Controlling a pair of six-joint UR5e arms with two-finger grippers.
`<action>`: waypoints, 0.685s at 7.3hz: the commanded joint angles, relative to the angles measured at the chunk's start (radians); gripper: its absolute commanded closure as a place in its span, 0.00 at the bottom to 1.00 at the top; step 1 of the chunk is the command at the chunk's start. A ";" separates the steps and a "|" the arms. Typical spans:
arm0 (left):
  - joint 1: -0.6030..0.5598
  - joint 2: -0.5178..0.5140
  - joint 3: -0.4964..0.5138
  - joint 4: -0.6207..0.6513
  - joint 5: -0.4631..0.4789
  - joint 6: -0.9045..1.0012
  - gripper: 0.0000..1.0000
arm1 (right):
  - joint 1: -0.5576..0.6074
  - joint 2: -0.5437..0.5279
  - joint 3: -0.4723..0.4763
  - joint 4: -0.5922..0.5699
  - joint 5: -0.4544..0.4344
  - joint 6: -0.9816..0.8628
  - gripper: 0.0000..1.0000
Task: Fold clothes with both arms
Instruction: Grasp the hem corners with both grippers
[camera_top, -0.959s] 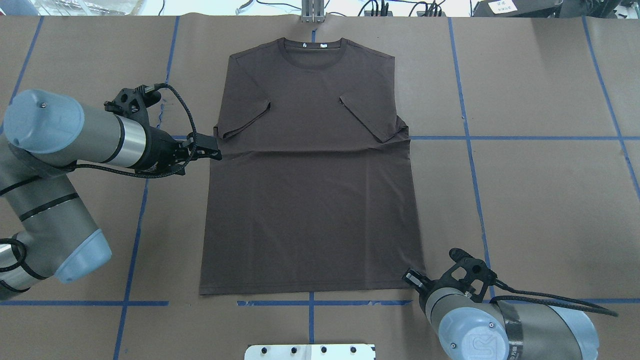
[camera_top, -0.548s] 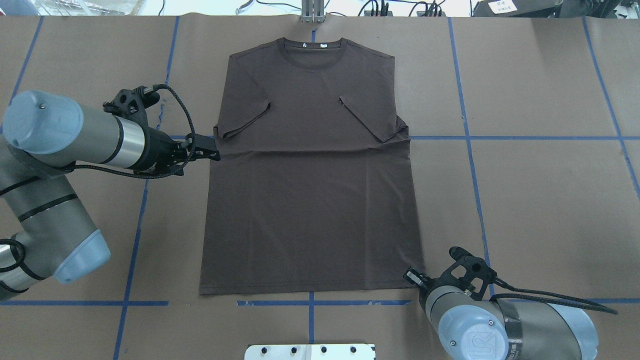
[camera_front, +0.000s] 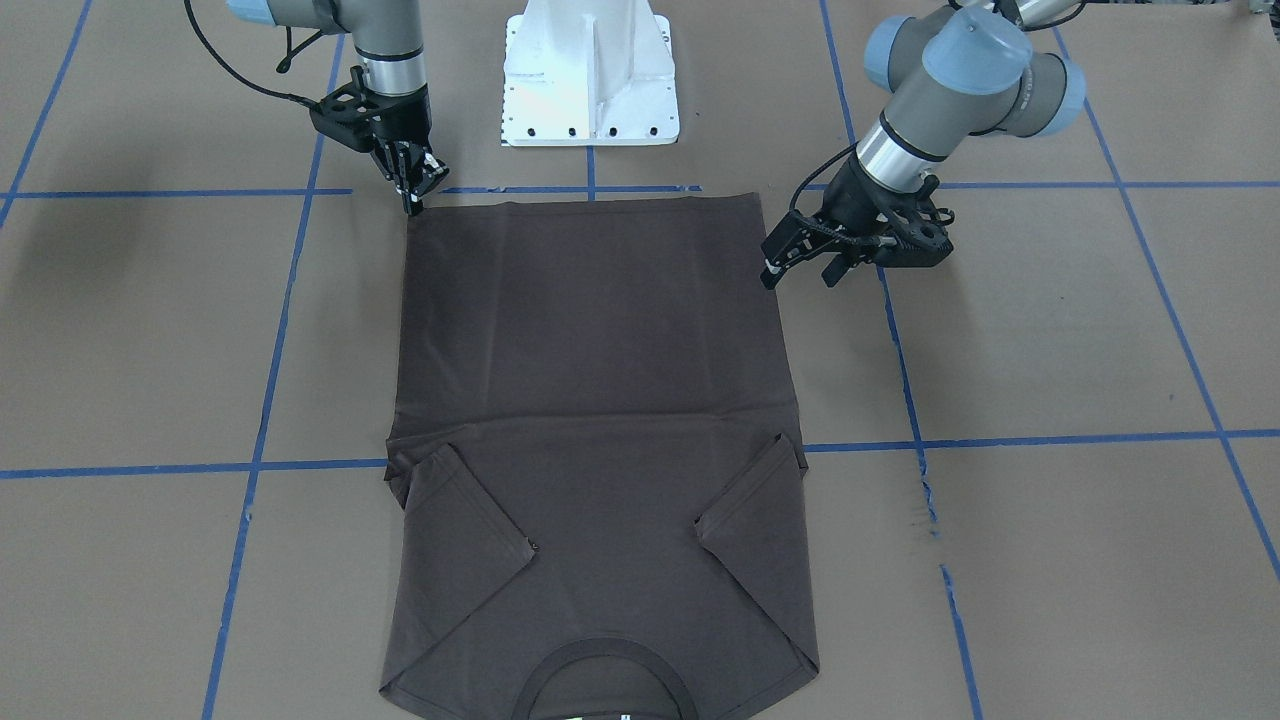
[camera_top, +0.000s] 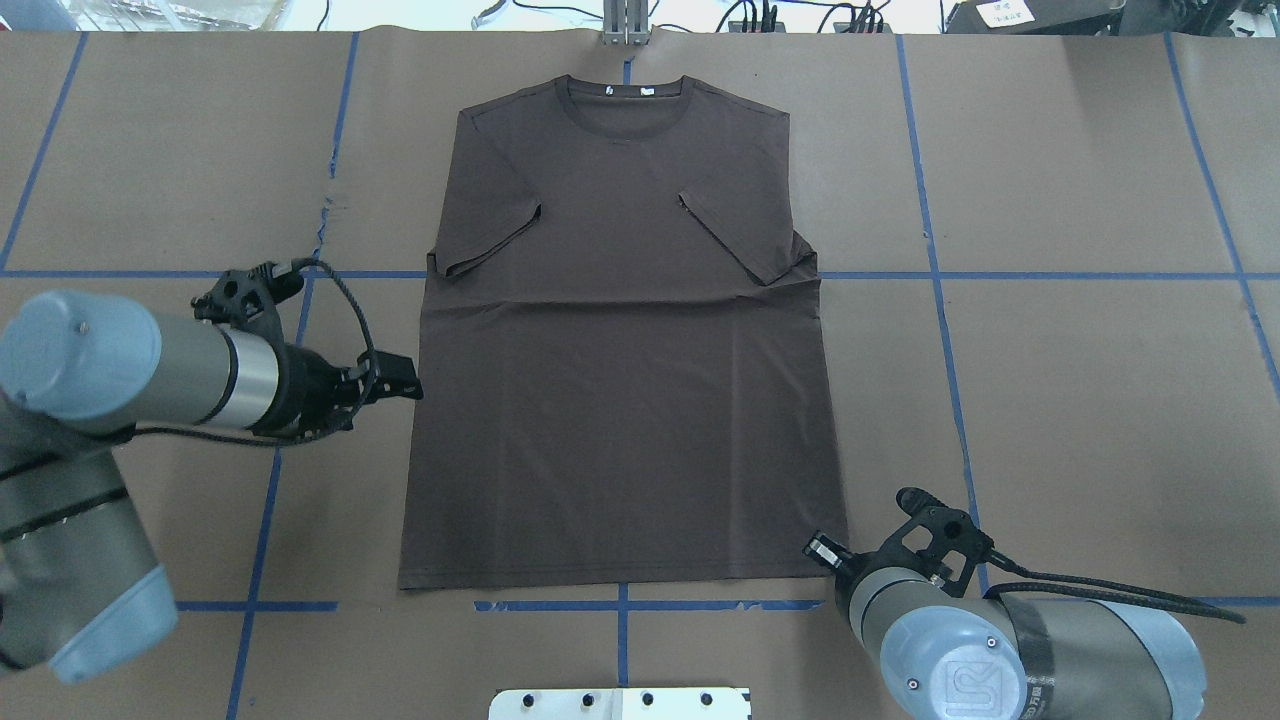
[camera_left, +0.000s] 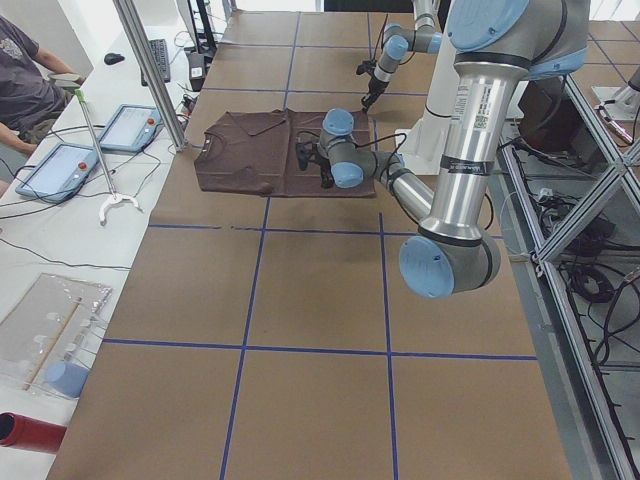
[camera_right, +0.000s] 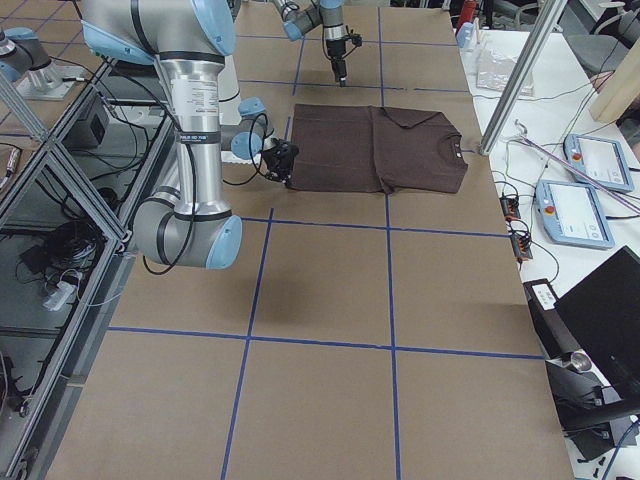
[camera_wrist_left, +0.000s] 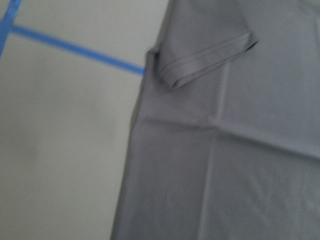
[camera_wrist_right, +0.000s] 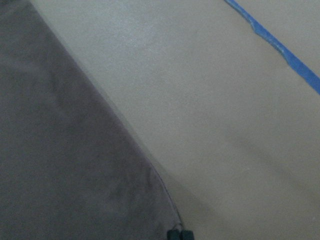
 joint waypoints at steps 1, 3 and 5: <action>0.245 0.120 -0.099 0.067 0.242 -0.190 0.10 | 0.005 0.005 0.018 -0.002 0.000 0.000 1.00; 0.332 -0.016 -0.093 0.318 0.306 -0.250 0.17 | 0.009 0.004 0.020 -0.002 0.000 -0.003 1.00; 0.372 -0.049 -0.087 0.385 0.308 -0.249 0.22 | 0.012 0.002 0.018 -0.002 0.001 -0.006 1.00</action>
